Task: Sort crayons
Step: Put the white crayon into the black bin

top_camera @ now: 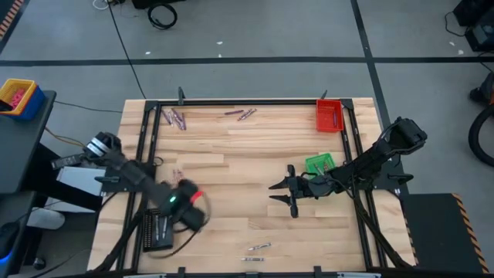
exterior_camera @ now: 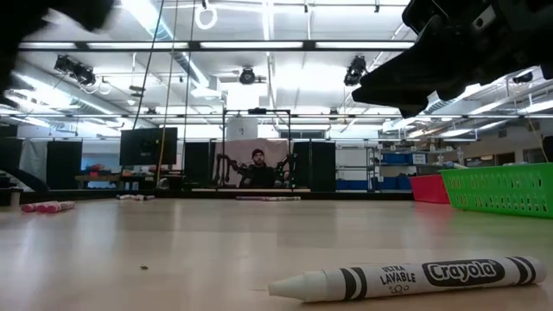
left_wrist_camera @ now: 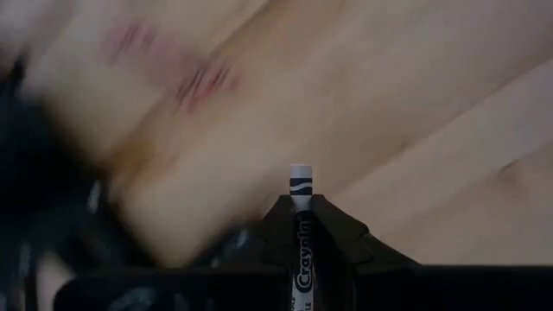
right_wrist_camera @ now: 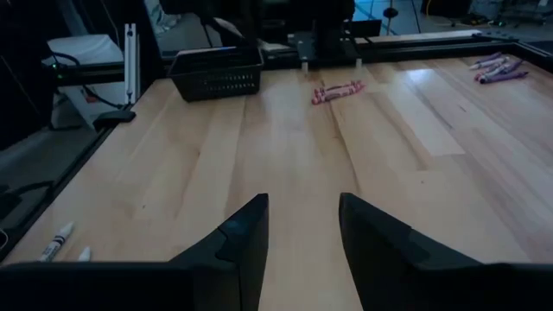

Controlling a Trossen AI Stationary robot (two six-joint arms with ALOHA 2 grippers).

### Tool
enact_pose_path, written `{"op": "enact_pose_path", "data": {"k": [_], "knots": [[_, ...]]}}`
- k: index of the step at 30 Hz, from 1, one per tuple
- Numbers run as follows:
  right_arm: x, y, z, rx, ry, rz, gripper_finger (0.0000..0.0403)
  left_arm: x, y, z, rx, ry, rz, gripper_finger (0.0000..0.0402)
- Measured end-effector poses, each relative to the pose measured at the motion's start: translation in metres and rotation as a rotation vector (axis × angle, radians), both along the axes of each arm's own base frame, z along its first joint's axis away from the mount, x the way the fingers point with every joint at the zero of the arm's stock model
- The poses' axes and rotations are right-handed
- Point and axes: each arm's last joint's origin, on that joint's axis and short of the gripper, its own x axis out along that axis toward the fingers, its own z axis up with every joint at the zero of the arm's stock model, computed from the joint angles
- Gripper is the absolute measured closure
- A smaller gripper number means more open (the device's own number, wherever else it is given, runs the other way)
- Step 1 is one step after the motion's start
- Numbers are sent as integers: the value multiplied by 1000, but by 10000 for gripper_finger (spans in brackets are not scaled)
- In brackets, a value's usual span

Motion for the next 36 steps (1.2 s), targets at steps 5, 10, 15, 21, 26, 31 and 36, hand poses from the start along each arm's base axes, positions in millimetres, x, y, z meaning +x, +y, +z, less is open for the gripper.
{"op": "enact_pose_path", "data": {"k": [5, 10, 15, 21, 26, 31, 36], "knots": [[0, 0, 0, 5, -1, -1, 256, -41, -35, -1, 6, 106, 211, 370], [1, -2, 1, 1, -11, -20, 256, -66, -54, -3, 48, 62, 384, 370], [3, -7, 2, -5, -25, -67, 256, -69, -51, -30, 38, 74, 439, 370], [4, -11, 2, -9, -18, -82, 256, -66, -37, -78, -30, 32, 479, 370], [4, -11, 1, -10, -15, -80, 256, -70, -31, -93, -41, 45, 483, 369], [4, -11, 0, -13, -6, -79, 256, -74, -29, -92, -45, 145, 438, 340], [4, -11, 0, -6, -6, -81, 256, -70, -35, -83, -85, 156, 362, 288]]}}
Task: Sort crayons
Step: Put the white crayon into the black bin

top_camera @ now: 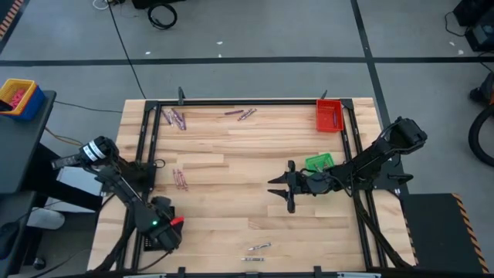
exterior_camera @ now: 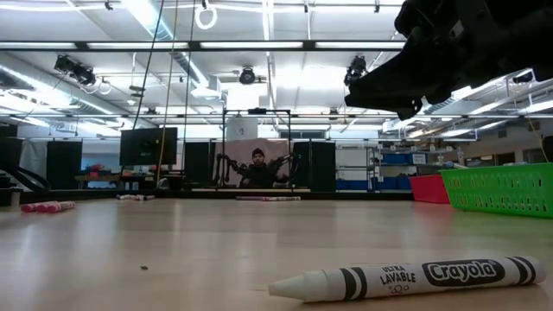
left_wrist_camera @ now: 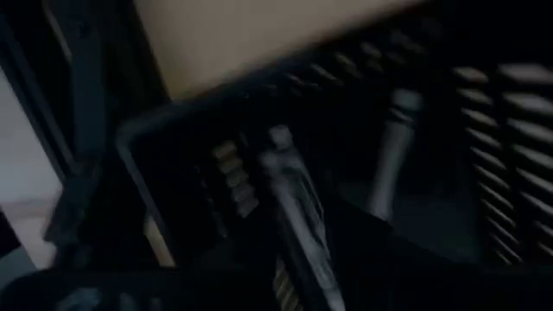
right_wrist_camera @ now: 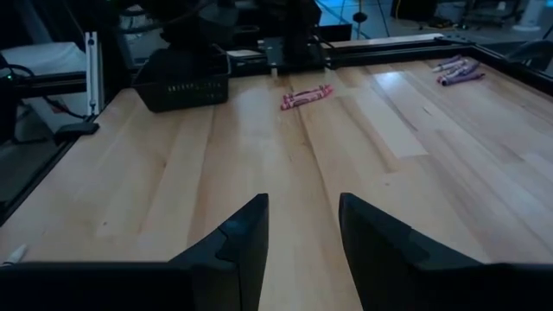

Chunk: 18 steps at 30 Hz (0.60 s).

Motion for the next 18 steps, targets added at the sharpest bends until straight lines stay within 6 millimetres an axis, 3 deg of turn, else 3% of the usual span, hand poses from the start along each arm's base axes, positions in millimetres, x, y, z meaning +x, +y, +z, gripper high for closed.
{"op": "enact_pose_path", "data": {"k": [5, 8, 13, 18], "knots": [[0, 0, 0, 3, -2, -1, 256, 11, -7, 23, -2, -42, -50, 260], [0, 0, 0, 4, -4, -1, 256, 26, -7, 44, 58, -160, -109, 256], [0, 0, 1, 1, -5, 0, 256, 69, -4, 73, 221, -571, -328, 256], [0, 0, 0, -1, -5, 0, 256, 129, -7, 69, 275, -896, -651, 256]]}}
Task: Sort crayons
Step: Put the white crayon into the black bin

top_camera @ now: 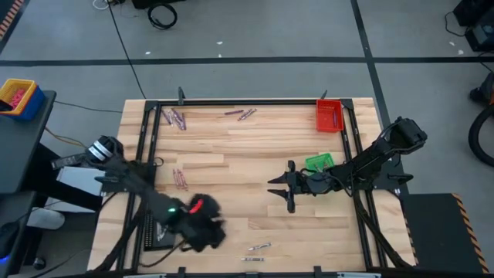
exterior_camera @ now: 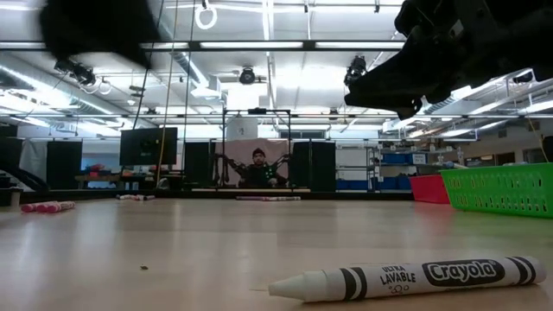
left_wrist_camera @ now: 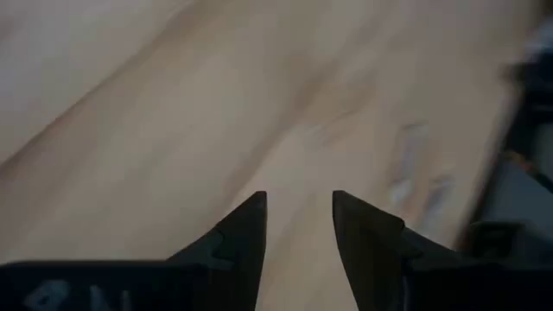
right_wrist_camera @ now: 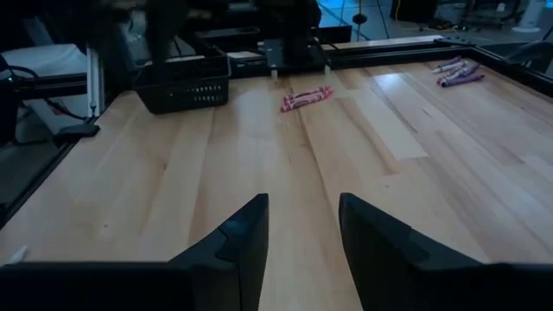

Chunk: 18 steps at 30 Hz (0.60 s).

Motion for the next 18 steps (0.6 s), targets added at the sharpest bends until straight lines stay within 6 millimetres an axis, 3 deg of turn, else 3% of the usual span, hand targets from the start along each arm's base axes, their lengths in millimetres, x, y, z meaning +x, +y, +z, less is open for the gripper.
{"op": "enact_pose_path", "data": {"k": [4, 8, 12, 18], "knots": [[-1, 2, -1, -30, 10, 9, 256, 42, -5, -18, 180, -141, -233, 256], [-4, 7, -2, -106, 21, 12, 256, 65, -9, -44, 302, -162, -434, 256], [-6, 9, -2, -191, 29, -60, 256, 79, -2, -64, 188, -129, -527, 256], [-9, 11, -3, -244, 42, -101, 256, 88, 3, -62, 64, -170, -562, 259]]}}
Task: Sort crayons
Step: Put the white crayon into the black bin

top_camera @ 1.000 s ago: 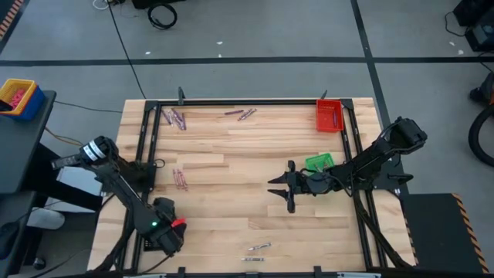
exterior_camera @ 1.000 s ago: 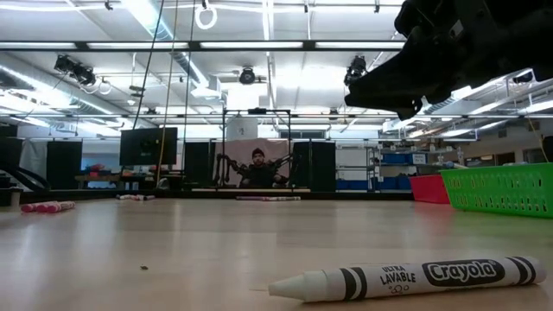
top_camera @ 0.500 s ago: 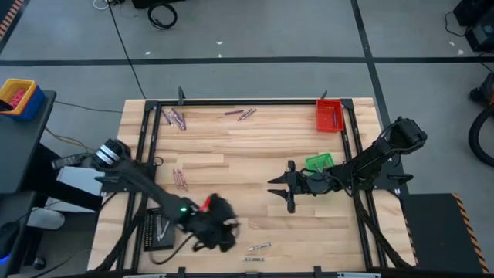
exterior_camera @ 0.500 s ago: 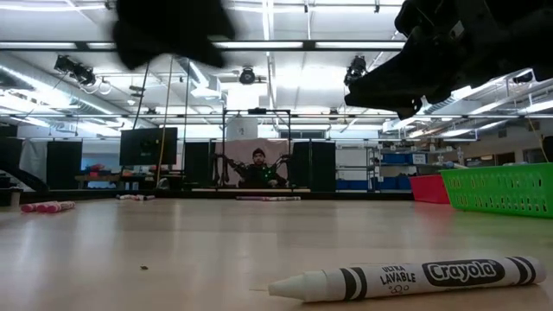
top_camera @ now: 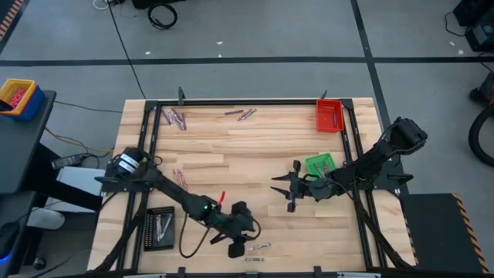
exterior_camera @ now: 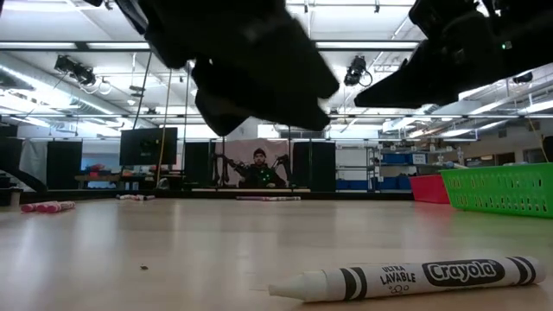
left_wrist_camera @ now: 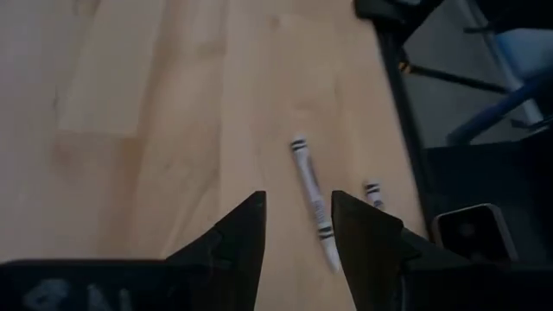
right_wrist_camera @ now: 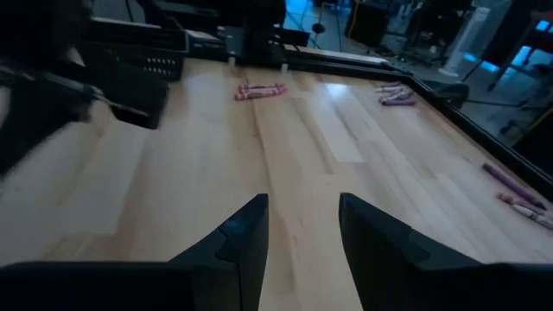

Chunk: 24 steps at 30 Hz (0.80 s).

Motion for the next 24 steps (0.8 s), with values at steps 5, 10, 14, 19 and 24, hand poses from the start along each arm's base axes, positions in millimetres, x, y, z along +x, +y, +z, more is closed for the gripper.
{"op": "enact_pose_path", "data": {"k": [5, 10, 14, 19, 24], "knots": [[-1, -1, -2, 2, 12, -18, 256, 2, -2, 3, -39, -30, 11, 259], [-3, 4, -3, 51, 15, -12, 256, 3, -2, 4, -71, -28, 34, 260], [-8, 15, -2, 62, 5, 34, 256, 7, -4, -1, -67, -36, 45, 260], [-13, 29, 3, 95, -45, 89, 256, 25, -19, -5, -55, -43, 37, 260], [-21, 42, 3, 161, -56, 132, 256, 32, -31, -7, -12, 1, 67, 260]]}}
